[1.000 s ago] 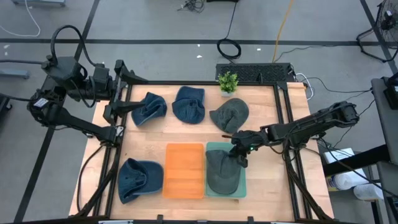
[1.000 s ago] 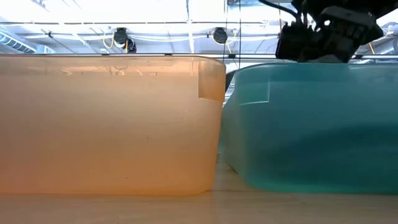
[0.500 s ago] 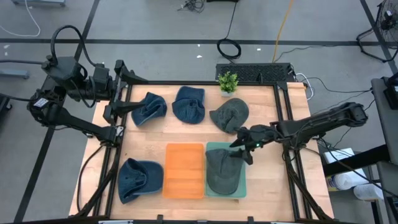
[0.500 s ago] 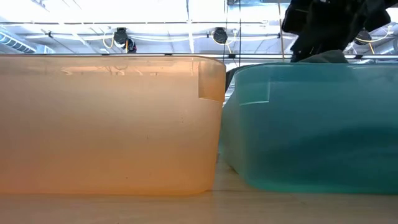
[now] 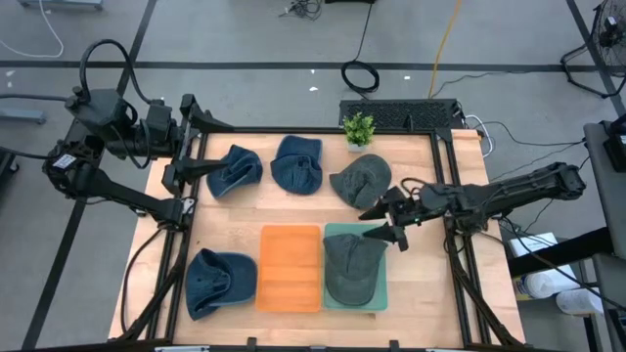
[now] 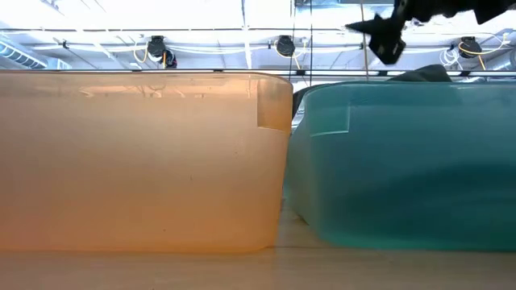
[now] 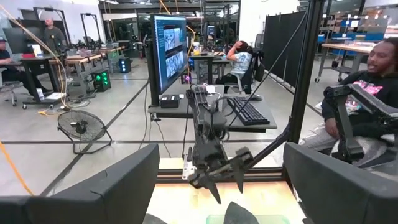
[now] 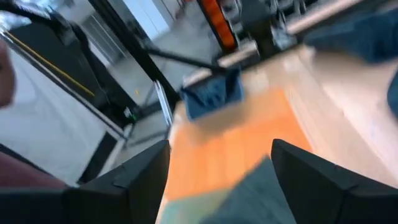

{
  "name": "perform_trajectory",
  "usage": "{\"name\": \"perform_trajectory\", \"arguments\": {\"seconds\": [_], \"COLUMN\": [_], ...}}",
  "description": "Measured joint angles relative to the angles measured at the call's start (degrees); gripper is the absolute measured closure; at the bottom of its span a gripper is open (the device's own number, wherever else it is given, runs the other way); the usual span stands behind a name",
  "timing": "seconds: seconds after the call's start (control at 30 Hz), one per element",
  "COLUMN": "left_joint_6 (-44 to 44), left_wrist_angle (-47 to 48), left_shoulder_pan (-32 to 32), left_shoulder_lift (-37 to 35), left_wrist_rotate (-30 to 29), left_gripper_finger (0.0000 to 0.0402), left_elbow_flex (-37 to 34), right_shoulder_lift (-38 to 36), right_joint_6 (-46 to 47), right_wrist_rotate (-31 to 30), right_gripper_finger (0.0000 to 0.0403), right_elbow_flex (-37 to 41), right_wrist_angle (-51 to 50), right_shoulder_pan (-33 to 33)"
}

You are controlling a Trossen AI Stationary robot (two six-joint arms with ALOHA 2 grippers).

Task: Pick & Place hat
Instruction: Put the black cap into the green bin

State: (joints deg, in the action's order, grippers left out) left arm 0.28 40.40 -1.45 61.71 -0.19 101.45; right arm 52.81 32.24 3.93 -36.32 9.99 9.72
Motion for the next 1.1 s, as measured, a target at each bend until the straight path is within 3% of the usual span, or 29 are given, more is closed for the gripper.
{"name": "perform_trajectory", "arguments": {"seconds": [0.5,0.6,0.77,1.1], "left_joint_6": [-3.46,-3.48,-3.61,-5.32], "left_wrist_angle": [0.09,0.09,0.1,0.05], "left_shoulder_pan": [0.0,0.0,0.0,0.06], "left_shoulder_lift": [-0.02,0.04,0.18,0.2], "left_wrist_rotate": [0.01,0.0,-0.43,-4.84], "left_gripper_finger": [0.005,0.005,0.005,0.005], "left_elbow_flex": [0.0,0.0,0.0,0.0], "right_shoulder_lift": [-2.47,-2.66,-5.33,-13.37], "right_joint_6": [-1.45,0.5,1.06,7.57], "right_wrist_rotate": [-4.14,-4.42,-10.87,-13.03], "right_gripper_finger": [0.0142,0.0142,0.014,0.014], "right_elbow_flex": [-0.04,-0.04,-0.04,-0.04], "right_wrist_angle": [16.55,16.38,13.08,-1.62], "right_shoulder_pan": [0.0,0.0,-1.4,-13.46]}}
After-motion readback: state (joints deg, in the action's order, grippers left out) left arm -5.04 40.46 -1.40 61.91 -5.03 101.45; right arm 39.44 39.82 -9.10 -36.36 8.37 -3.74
